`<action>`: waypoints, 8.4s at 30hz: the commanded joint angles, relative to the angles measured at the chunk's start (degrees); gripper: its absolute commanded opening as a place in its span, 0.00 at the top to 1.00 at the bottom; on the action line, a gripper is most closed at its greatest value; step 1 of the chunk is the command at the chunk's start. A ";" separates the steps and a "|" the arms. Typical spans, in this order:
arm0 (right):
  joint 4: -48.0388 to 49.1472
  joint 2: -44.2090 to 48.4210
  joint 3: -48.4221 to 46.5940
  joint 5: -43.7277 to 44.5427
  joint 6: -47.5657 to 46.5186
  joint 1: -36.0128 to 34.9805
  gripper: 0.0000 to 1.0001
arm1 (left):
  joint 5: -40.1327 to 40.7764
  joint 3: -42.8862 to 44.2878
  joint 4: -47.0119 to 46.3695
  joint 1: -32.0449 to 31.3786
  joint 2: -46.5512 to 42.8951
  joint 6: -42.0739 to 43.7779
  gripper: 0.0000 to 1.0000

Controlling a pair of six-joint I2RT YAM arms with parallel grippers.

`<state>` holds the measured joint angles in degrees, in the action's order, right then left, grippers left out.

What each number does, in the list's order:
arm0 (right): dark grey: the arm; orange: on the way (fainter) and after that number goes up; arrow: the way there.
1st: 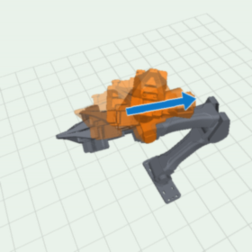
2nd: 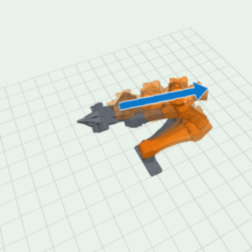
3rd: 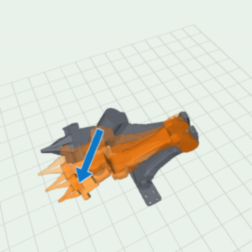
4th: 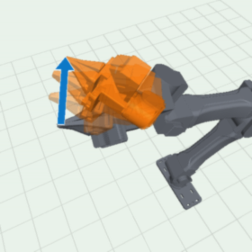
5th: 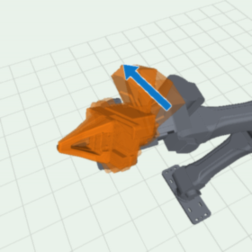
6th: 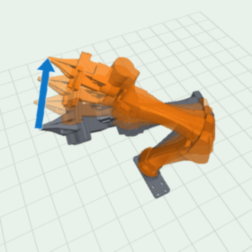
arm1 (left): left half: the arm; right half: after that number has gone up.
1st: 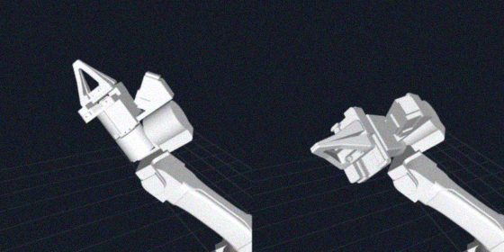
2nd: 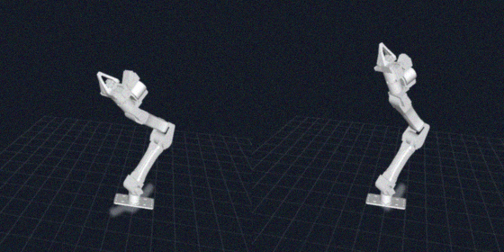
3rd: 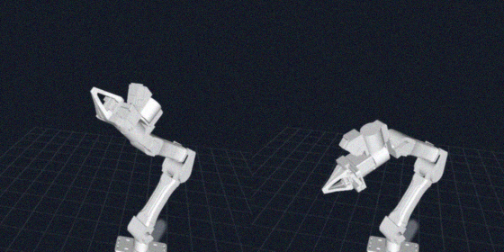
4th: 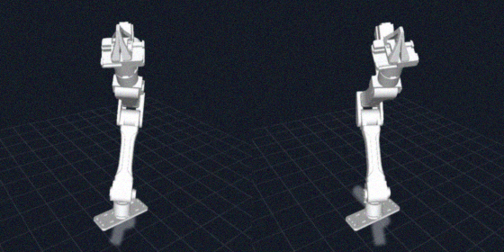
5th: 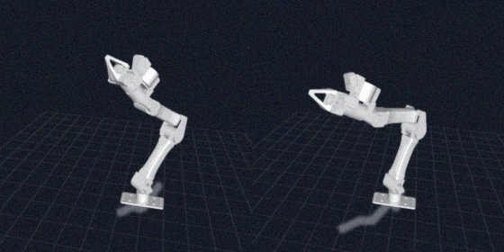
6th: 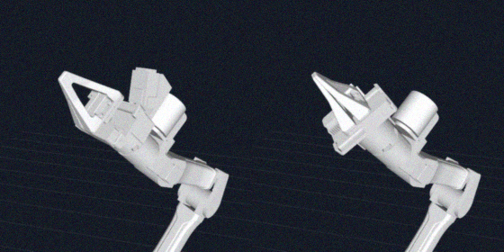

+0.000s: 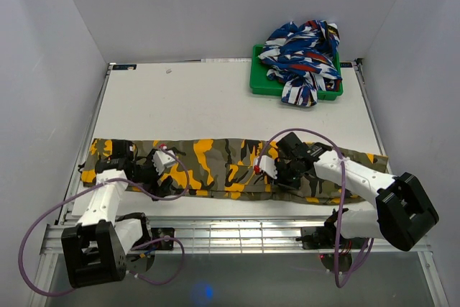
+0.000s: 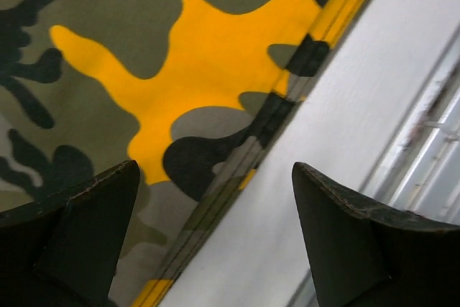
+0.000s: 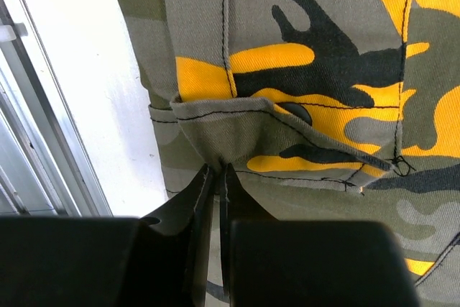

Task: Fold and stack the trousers
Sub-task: Fold the trousers

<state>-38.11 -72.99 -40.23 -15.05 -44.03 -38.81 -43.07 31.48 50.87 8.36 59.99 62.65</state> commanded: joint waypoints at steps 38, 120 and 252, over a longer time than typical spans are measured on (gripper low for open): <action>-6.53 -0.31 -6.18 -5.43 -2.64 -0.22 0.92 | 15.64 -8.63 -20.11 -6.69 6.02 1.77 0.02; -14.20 -14.81 -15.33 1.86 -5.80 84.95 0.31 | 18.11 12.28 -17.04 0.16 24.83 -26.26 0.02; -14.56 8.65 -12.88 -17.56 -15.92 30.22 0.59 | -2.03 23.37 -7.23 -20.64 9.19 -16.76 0.44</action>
<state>-56.97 -67.55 -58.48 -30.13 -60.55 -2.07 -46.19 57.65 56.99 -3.90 73.06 56.73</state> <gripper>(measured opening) 0.422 0.567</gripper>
